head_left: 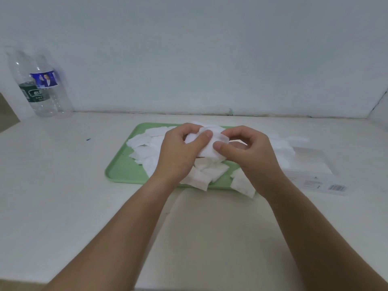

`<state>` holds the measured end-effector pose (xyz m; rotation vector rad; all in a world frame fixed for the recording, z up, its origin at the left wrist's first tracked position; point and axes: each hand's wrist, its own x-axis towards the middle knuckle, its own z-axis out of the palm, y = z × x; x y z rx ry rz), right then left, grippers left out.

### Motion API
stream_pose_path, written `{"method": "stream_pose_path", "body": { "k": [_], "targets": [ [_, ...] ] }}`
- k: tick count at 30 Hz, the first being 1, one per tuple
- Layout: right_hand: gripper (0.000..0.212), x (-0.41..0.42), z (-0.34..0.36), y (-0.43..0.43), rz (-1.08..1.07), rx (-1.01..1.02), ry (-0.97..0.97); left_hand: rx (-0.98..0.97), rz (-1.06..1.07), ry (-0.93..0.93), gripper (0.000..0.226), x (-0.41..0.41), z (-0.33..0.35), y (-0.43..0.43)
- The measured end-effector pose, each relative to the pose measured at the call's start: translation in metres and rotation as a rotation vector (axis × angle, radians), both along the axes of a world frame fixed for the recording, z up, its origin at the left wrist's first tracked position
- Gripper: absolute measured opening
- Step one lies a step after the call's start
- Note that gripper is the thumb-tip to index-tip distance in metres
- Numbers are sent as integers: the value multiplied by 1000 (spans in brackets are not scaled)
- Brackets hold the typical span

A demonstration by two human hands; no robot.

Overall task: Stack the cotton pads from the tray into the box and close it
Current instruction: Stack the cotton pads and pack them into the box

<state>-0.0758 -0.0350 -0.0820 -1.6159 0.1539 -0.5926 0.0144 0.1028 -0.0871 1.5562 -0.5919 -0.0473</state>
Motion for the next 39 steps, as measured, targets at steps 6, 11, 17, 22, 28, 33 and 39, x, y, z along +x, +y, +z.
{"method": "stream_pose_path", "body": {
  "k": [6,11,17,22,28,33,39],
  "targets": [
    [23,2,-2,-3,-88,30,-51,11,-50,-6,28,-5,2,-1],
    [20,5,-5,-9,-70,71,26,37,-69,-27,32,-5,1,-1],
    [11,2,-1,-11,-52,237,71,64,-42,20,35,-3,1,0],
    [13,-1,5,-18,-153,211,-24,153,-133,68,40,-2,4,4],
    [24,-8,8,-14,-10,92,4,109,-232,39,40,-6,3,3],
    [20,-5,3,-14,-124,-78,68,109,-269,77,52,-4,3,5],
    [19,-2,-1,-18,-191,-135,81,81,-291,111,46,-6,3,4]
  ]
}}
